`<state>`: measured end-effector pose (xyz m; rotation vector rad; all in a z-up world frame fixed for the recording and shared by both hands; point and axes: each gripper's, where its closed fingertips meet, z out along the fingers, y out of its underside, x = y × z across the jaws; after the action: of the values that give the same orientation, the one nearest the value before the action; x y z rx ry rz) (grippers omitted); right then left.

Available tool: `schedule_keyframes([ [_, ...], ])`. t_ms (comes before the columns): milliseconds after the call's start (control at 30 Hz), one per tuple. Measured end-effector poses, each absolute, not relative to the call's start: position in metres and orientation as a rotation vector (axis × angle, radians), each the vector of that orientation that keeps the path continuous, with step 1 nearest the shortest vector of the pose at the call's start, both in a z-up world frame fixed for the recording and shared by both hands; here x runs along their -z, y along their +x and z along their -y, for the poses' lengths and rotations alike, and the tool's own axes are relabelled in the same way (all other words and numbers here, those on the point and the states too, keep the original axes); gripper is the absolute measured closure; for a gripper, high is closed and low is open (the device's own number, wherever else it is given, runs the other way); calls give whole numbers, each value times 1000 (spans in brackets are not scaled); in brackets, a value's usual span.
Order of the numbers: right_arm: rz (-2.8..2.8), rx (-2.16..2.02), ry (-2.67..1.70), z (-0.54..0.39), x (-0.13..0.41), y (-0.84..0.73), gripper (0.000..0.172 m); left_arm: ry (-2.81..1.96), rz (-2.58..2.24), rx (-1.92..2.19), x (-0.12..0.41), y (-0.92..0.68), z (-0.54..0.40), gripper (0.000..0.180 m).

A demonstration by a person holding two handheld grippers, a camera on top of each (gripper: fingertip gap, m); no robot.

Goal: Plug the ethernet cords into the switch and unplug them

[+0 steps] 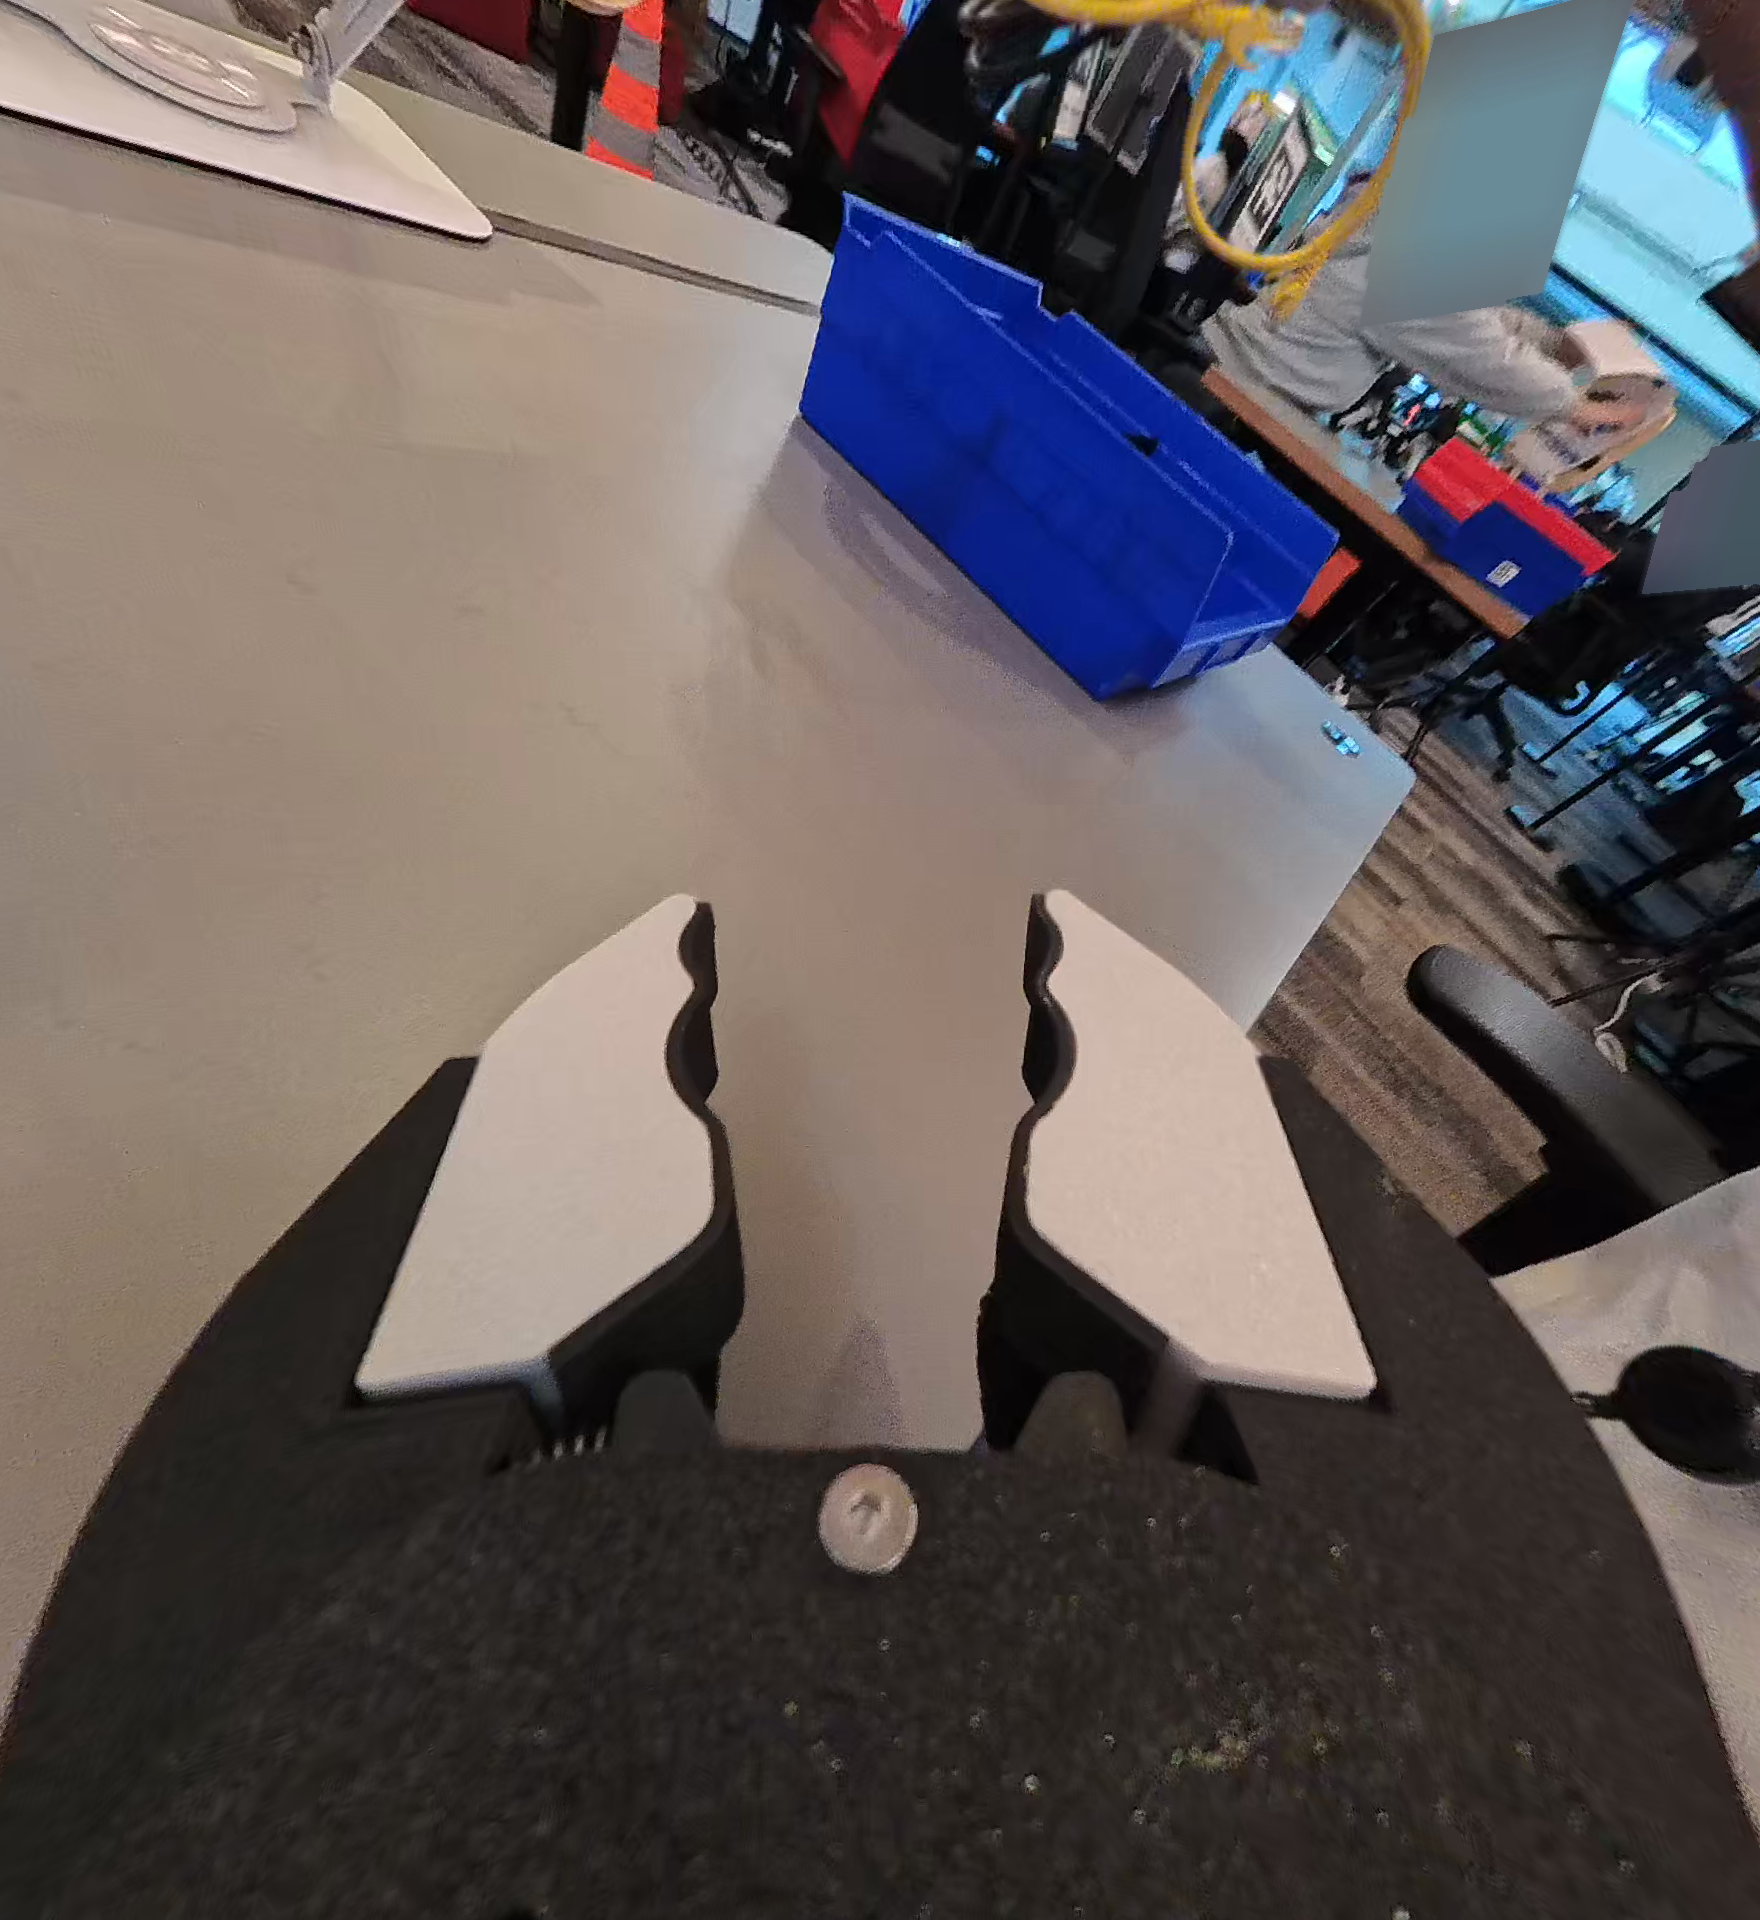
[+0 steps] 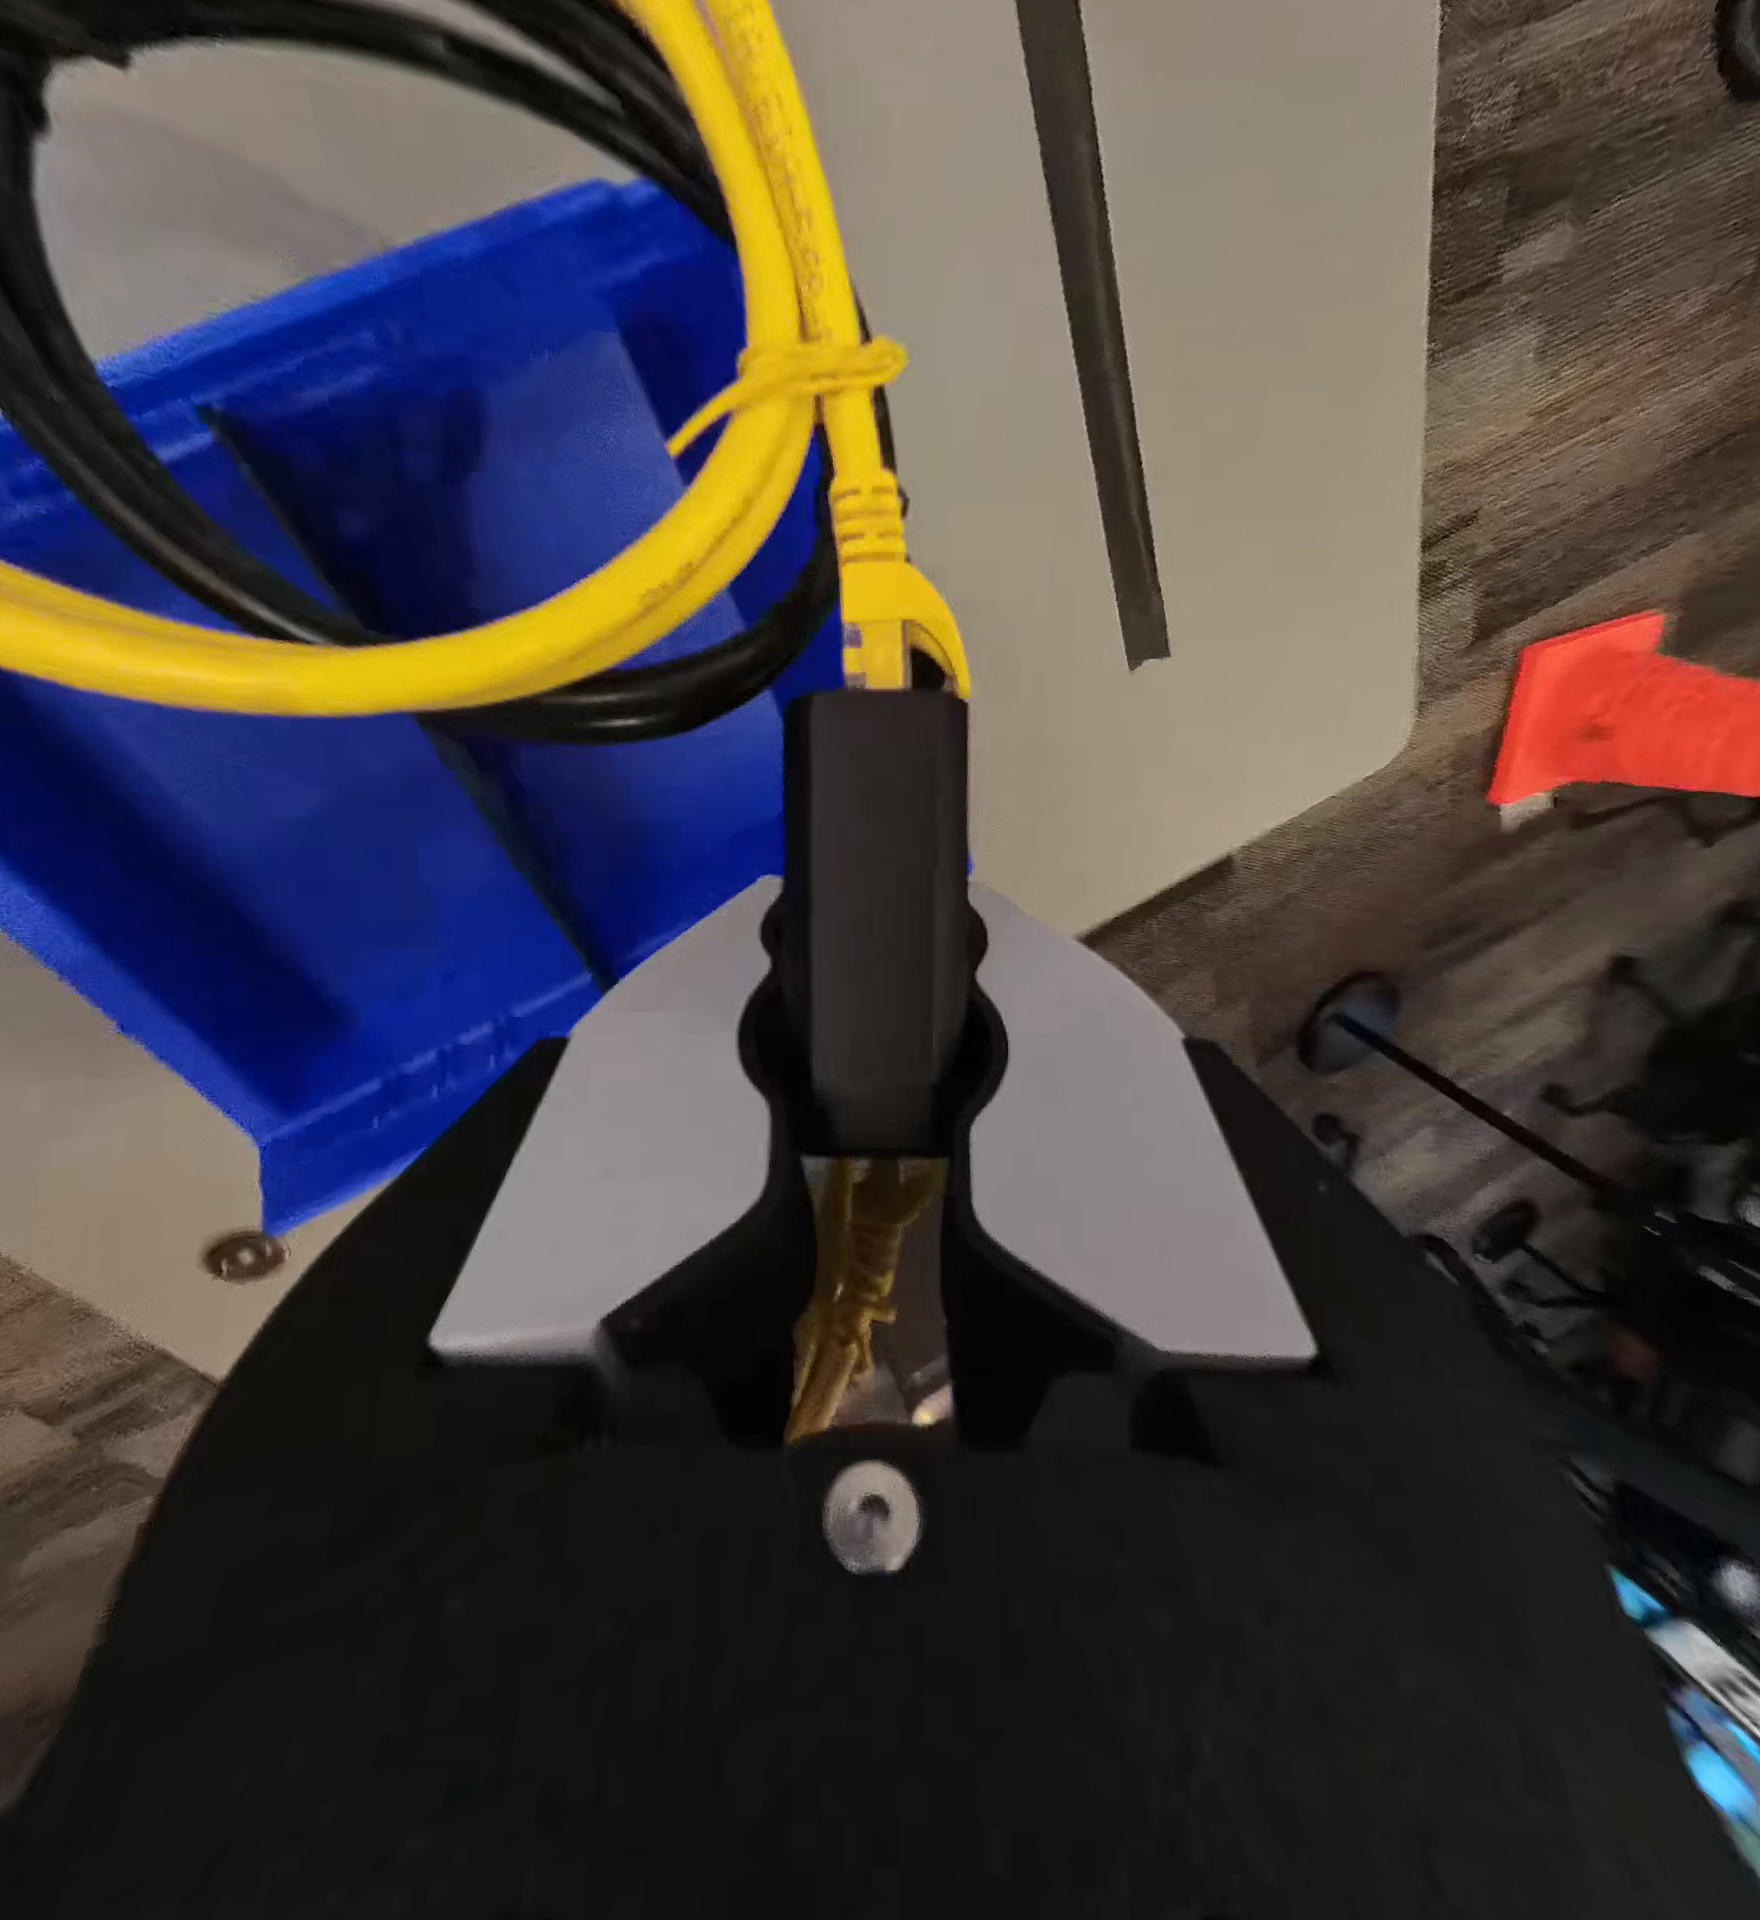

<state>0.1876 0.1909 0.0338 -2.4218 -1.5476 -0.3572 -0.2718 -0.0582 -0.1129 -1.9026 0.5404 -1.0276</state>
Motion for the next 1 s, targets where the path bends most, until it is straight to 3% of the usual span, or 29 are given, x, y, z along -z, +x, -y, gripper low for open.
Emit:
schedule_keyframes([
  [167, 1484, 296, -2467, -218, -3, 198, 146, -1935, -598, 903, 122, -274, 57, 124],
  [333, 1698, 987, -2483, -206, -20, 254, 147, -1950, -635, 801, 128, -278, 57, 125],
  [433, 1832, 1199, -2443, -200, -25, 263, 146, -1955, -656, 787, 131, -275, 56, 125],
  [667, 2347, 1338, -1632, -236, 25, 194, 147, -1958, -672, 797, 131, -270, 57, 125],
  [833, 2234, 1026, -2163, -217, 69, 172, 147, -1965, -657, 792, 132, -273, 57, 126],
  [1000, 2124, 995, -2468, -216, 85, 180, 146, -1969, -656, 793, 133, -274, 57, 126],
])
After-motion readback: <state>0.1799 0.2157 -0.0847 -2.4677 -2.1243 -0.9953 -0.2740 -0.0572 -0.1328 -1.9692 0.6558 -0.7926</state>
